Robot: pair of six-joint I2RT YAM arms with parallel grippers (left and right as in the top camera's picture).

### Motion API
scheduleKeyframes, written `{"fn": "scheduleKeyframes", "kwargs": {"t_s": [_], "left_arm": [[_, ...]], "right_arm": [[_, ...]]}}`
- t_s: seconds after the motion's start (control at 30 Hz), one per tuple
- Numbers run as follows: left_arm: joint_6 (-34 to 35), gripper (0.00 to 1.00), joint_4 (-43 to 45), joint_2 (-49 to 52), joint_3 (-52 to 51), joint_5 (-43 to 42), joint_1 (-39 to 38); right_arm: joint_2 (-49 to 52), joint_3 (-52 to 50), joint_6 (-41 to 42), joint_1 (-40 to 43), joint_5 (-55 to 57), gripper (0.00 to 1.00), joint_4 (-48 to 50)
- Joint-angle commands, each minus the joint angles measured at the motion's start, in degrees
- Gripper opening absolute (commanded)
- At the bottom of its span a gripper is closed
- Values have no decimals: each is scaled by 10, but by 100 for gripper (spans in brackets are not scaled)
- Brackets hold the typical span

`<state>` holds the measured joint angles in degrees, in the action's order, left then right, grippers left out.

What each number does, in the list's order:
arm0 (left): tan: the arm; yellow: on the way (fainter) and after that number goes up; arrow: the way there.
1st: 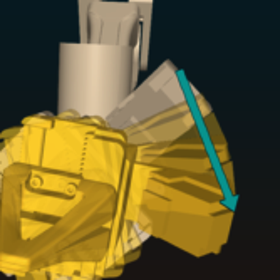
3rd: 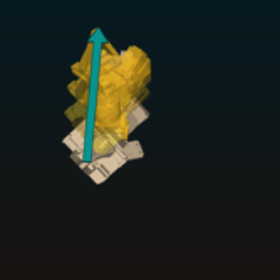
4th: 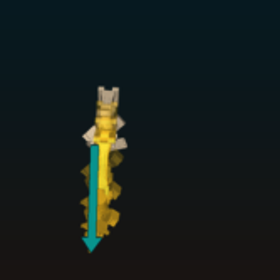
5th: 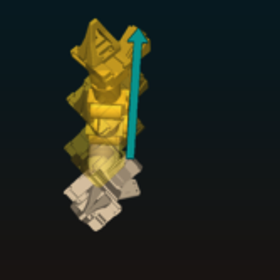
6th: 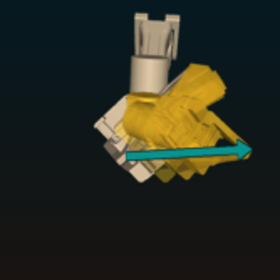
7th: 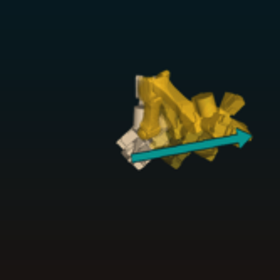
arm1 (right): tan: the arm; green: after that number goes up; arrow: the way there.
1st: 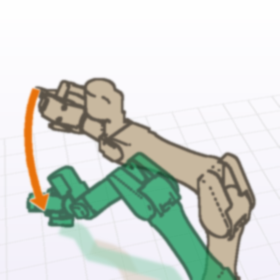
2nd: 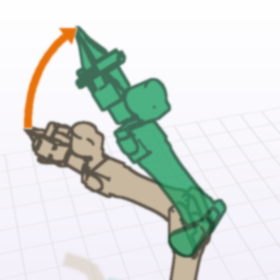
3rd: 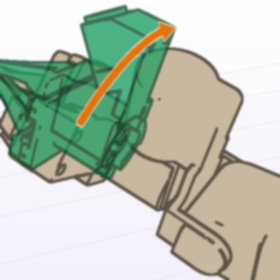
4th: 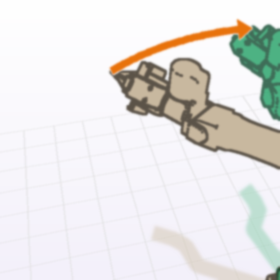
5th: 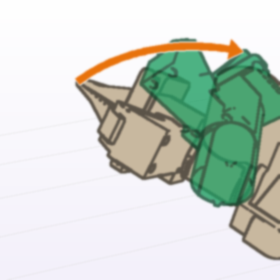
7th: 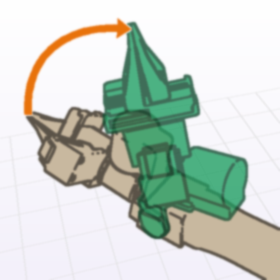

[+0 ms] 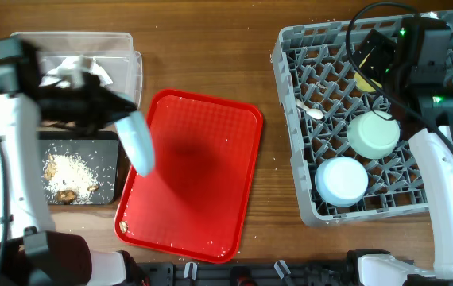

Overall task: Sort waste into correct bins and load items into the dishwasher rack
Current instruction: 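Carry the emptied plate back and set it on the red tray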

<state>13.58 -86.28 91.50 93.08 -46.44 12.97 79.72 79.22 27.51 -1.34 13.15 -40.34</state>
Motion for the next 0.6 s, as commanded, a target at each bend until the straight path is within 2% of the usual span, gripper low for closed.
{"fn": "scheduleKeyframes", "kwargs": {"t_s": [0.0, 0.13, 0.23, 0.43, 0.57], "left_arm": [[185, 4, 58, -4, 7, 175, -145], [318, 4, 118, 18, 7, 346, -295], [371, 4, 144, 55, 7, 415, -374], [416, 4, 165, 159, 7, 479, -449], [426, 4, 175, 217, 7, 474, -462]], "right_arm": [[5, 3, -4, 1, 10, 100, 0], [5, 3, -4, 1, 10, 100, 0], [5, 3, -4, 1, 10, 100, 0], [5, 3, -4, 1, 10, 100, 0], [5, 3, -4, 1, 10, 100, 0]]}}
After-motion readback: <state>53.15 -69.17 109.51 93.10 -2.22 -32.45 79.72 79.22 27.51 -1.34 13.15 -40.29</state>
